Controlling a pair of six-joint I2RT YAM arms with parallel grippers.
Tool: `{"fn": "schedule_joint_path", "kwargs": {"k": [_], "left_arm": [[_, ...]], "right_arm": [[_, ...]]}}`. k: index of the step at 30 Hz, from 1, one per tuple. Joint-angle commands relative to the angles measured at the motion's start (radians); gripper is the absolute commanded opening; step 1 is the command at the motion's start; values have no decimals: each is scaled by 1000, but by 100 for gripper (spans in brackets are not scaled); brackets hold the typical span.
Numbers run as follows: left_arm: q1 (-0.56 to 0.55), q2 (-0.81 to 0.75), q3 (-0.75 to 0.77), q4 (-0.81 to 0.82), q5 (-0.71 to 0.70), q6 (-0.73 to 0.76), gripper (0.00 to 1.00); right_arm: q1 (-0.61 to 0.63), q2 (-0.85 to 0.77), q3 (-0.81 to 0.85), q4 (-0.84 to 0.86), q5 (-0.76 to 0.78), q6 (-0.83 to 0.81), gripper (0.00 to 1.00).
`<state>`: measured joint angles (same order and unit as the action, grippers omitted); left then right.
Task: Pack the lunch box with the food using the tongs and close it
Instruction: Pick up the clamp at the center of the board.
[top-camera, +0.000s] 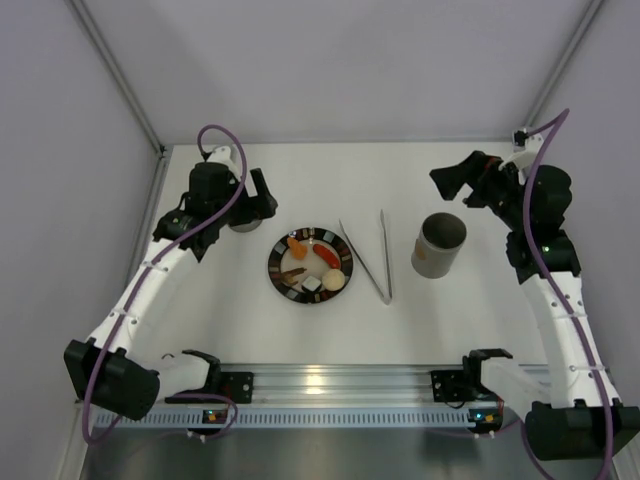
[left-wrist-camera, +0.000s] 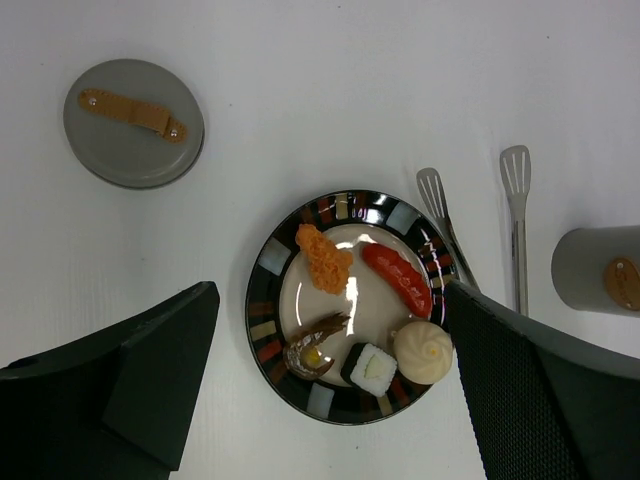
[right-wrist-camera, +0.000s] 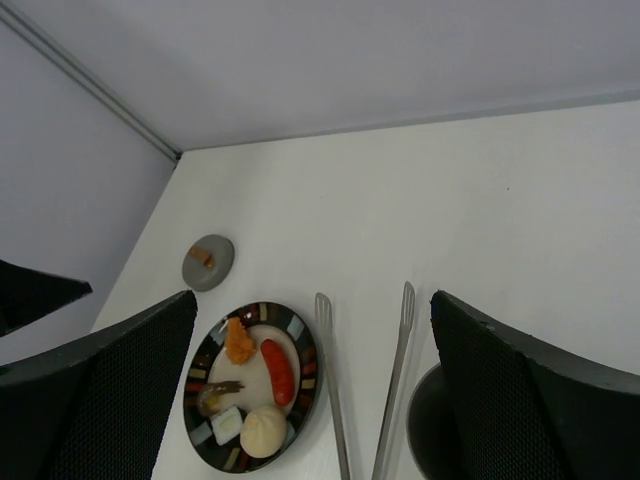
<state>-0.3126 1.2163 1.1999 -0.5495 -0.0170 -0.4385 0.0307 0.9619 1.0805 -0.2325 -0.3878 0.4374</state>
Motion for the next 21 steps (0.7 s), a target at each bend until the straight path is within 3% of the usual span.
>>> {"fn": "schedule_joint_path", "kwargs": {"k": [1, 6, 16, 21], "left_arm": [[0, -26, -3, 16, -6, 20, 99], [0, -43, -5, 11, -27, 32, 99], [0, -44, -13, 11, -15, 34, 99], [0, -41, -20, 14, -9, 35, 99]], "right_arm": [[8, -41, 12, 7, 38, -6, 99], [72, -29, 76, -51, 33, -54, 100], [682, 102, 42, -157, 618, -72, 99], [811, 257, -14, -172, 806, -26, 99]]}}
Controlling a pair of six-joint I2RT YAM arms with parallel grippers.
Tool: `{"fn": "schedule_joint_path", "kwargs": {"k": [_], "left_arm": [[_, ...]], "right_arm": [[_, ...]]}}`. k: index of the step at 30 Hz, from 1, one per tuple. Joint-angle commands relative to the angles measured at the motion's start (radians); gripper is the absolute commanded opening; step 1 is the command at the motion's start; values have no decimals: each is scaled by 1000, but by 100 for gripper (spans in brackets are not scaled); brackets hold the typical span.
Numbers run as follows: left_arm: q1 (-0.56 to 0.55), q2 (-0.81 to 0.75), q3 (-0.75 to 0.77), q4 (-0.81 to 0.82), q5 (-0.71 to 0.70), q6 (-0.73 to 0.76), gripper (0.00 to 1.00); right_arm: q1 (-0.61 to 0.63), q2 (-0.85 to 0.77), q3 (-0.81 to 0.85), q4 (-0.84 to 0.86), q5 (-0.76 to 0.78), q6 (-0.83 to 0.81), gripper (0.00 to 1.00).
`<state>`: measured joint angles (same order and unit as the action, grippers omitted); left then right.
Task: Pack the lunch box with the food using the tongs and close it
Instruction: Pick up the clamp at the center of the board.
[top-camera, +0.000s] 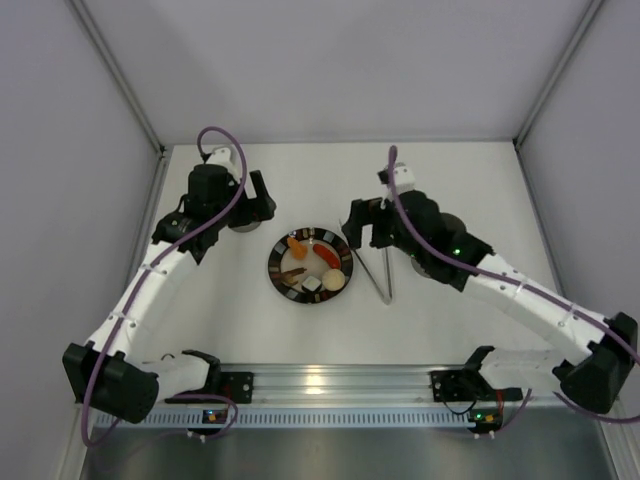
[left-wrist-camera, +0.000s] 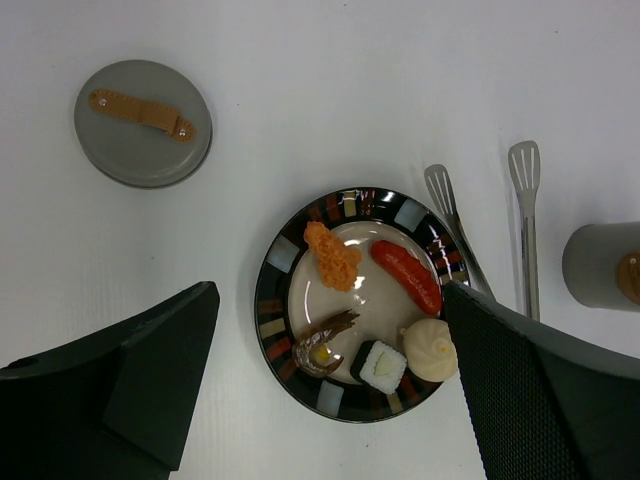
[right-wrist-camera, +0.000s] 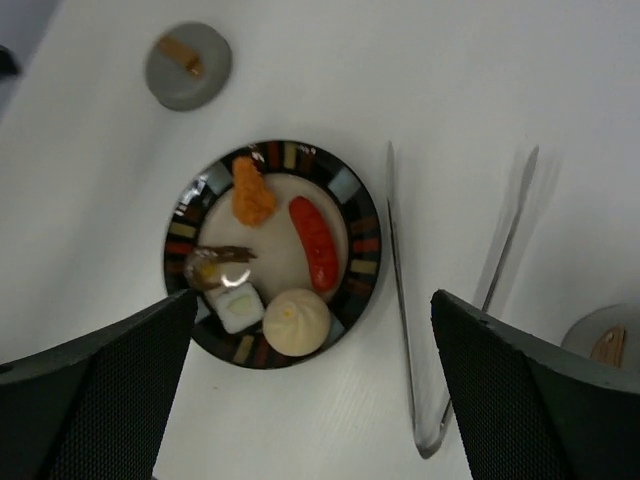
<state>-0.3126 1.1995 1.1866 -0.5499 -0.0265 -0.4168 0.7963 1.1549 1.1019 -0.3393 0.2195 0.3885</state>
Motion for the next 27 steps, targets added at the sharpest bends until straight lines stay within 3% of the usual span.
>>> {"fn": "schedule_joint_path", "kwargs": {"k": [1, 15, 27], "left_arm": [[0, -23, -7, 12, 3, 13, 99], [0, -25, -12, 13, 2, 18, 99], [0, -15, -15, 15, -3, 19, 99]], "right_arm": [[53, 81, -45, -63, 237, 50, 99], [43, 215, -200, 80, 282, 75, 99], [-11, 293, -284, 223, 216, 50, 99]]}}
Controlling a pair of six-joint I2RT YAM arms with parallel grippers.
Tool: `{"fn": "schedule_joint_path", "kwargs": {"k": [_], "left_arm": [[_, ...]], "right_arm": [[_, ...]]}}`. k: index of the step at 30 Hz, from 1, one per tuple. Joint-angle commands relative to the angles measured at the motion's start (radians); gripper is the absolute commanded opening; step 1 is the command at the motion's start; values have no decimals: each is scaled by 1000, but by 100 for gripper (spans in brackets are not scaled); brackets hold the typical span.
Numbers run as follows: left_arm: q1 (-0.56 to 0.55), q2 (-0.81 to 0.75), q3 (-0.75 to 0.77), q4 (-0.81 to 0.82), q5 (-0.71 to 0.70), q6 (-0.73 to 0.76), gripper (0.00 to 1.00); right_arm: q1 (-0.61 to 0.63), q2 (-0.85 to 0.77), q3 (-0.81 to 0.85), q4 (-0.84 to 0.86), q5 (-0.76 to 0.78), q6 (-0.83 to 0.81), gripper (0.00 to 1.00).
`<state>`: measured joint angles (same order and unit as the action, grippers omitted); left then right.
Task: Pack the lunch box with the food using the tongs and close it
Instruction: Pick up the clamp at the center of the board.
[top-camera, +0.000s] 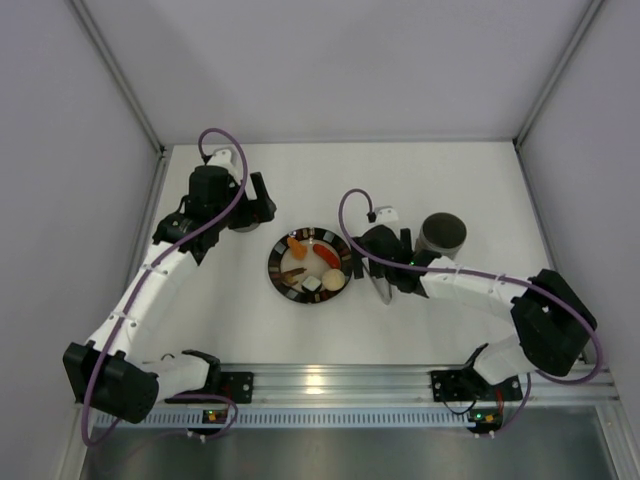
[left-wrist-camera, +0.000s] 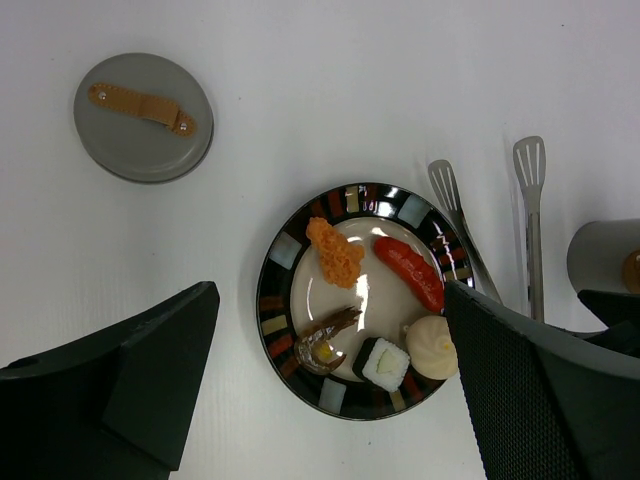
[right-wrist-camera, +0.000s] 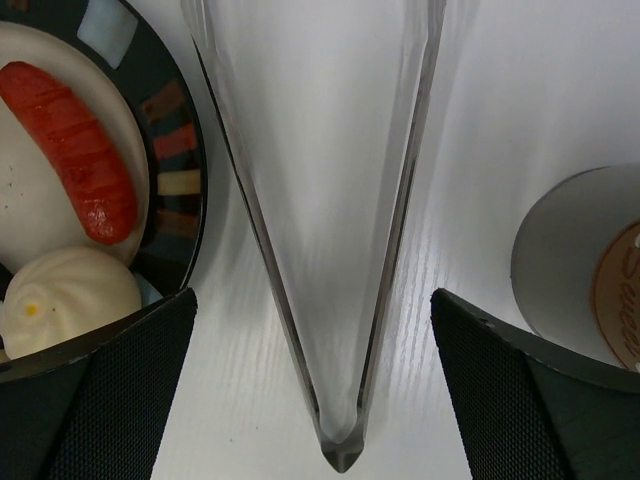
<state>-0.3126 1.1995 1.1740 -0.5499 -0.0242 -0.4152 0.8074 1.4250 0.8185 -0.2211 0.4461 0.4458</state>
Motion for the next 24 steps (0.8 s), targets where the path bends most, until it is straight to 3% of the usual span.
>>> {"fn": "schedule_joint_path", "kwargs": {"k": [1, 16, 24], "left_arm": [[0, -15, -2, 16, -6, 18, 99], [0, -5, 0, 11, -17, 19, 99], [0, -5, 0, 11, -14, 19, 99]], "right_arm": [[-28, 29, -2, 117, -20, -9, 99], [-103, 135, -16, 244, -168, -50, 99], [-108, 149, -30, 226, -152, -68, 98]]}}
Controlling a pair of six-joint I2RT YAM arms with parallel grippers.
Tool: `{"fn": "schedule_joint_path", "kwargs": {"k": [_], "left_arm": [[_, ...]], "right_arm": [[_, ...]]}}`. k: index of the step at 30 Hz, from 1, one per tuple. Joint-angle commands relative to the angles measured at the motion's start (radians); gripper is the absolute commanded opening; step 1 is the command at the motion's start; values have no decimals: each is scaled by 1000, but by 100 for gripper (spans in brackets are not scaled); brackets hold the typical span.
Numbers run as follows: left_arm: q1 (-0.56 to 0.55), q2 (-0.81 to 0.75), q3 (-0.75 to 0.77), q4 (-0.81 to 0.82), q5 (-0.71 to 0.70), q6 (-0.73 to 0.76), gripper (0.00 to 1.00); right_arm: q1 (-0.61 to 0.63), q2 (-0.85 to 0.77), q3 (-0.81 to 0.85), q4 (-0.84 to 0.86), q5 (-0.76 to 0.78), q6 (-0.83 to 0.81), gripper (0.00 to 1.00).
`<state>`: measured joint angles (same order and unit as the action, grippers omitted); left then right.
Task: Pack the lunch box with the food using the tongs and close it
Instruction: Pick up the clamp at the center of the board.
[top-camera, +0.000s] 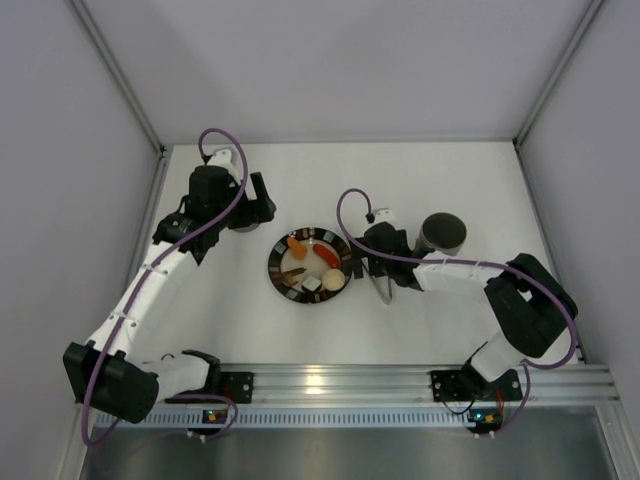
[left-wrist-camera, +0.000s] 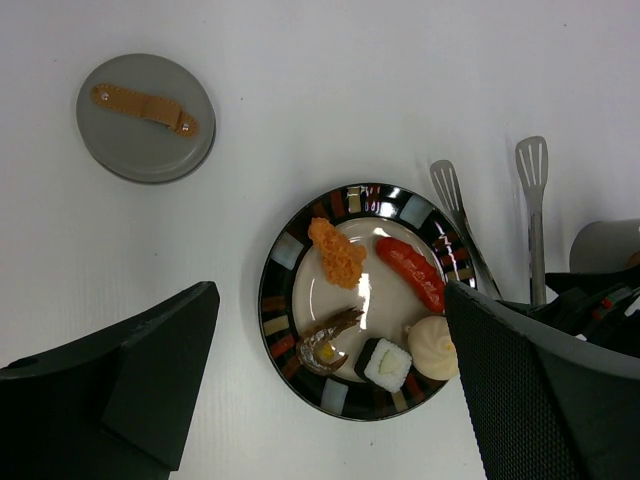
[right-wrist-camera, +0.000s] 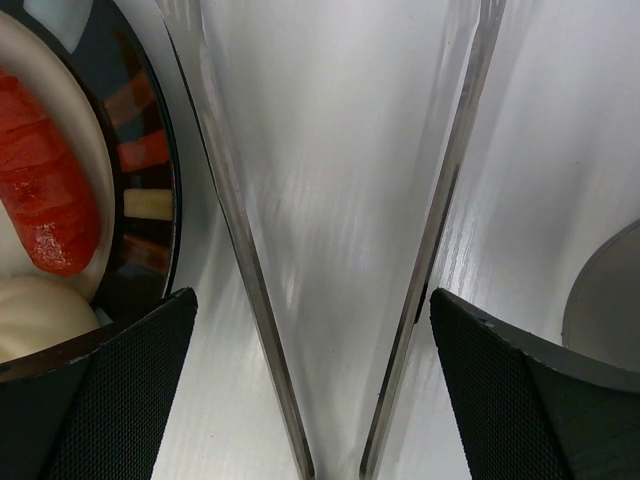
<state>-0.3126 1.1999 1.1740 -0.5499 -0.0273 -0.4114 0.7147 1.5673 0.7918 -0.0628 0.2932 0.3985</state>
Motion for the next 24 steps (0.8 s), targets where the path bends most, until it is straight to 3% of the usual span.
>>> {"fn": "schedule_joint_path", "kwargs": {"k": [1, 11, 24], "left_arm": [[0, -3, 1, 11, -10, 16, 99], [0, -2, 7, 7, -2, 16, 99], [0, -10, 0, 2, 1, 14, 99]], "right_arm": [[-18, 7, -6, 67, 3, -24, 98], [-29, 20, -23, 38, 3, -116, 88], [-29, 46, -17, 28, -63, -69, 73]]}}
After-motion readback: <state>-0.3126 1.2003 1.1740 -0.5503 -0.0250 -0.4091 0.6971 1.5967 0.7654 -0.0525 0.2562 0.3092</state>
